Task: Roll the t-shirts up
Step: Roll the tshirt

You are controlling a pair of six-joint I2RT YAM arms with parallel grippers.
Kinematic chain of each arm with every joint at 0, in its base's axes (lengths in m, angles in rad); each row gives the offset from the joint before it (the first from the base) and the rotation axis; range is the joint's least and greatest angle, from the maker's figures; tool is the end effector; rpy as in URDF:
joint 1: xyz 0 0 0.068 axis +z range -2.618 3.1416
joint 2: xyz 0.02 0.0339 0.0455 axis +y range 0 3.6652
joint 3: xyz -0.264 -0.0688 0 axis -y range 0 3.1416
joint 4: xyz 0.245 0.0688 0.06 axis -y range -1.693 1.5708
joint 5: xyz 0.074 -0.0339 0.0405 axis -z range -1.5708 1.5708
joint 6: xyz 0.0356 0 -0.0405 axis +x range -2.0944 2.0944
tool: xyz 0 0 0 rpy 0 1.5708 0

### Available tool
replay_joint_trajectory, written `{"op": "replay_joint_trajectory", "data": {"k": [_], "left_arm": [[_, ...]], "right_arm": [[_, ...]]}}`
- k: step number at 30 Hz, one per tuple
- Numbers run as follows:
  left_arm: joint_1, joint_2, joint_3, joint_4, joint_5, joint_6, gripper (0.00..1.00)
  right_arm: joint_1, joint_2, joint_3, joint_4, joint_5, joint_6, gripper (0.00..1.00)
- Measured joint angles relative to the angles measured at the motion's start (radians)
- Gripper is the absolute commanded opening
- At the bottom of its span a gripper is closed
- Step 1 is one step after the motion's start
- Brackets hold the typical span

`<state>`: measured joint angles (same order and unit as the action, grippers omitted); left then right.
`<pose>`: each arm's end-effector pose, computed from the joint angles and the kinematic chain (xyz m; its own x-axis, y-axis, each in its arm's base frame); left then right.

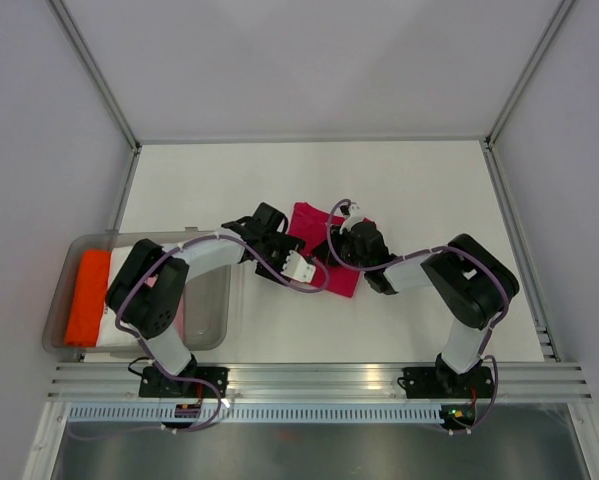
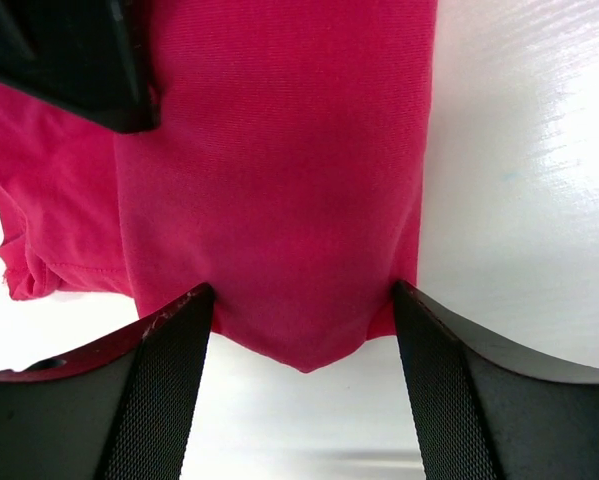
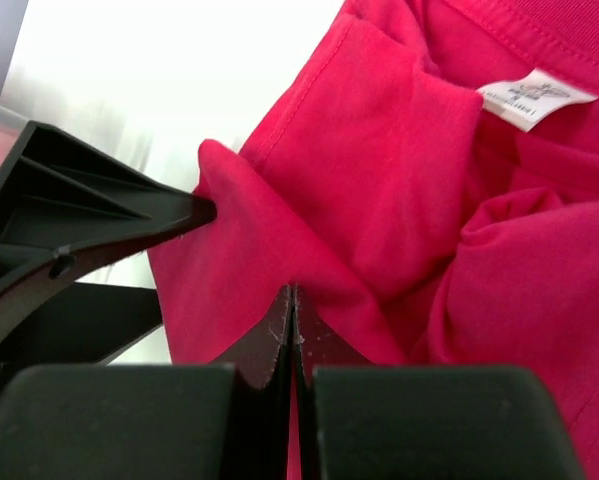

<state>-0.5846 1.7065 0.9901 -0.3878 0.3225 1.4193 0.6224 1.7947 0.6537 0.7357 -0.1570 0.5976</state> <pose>0.2676 -0.1906 0.1632 0.5226 0.7785 -0.3477 0.8332 -0.3797 0.4020 0.2694 0.2002 0.1302 -0.6545 0.2144 -0.7250 -0.3923 0.7235 0.5680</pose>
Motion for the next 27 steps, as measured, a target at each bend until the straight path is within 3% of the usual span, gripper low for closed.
{"op": "replay_joint_trajectory", "data": {"k": [15, 21, 27], "left_arm": [[0.009, -0.076, 0.025, -0.275, 0.08, 0.089, 0.86], [0.008, -0.119, 0.018, -0.286, 0.082, 0.073, 0.85], [-0.015, -0.088, -0.062, -0.188, 0.048, 0.027, 0.82]], "right_arm": [[-0.012, 0.0, 0.034, -0.091, -0.03, -0.021, 0.0], [-0.012, 0.0, 0.034, -0.093, -0.031, -0.022, 0.0], [-0.012, 0.0, 0.035, -0.095, -0.034, -0.023, 0.0]]}}
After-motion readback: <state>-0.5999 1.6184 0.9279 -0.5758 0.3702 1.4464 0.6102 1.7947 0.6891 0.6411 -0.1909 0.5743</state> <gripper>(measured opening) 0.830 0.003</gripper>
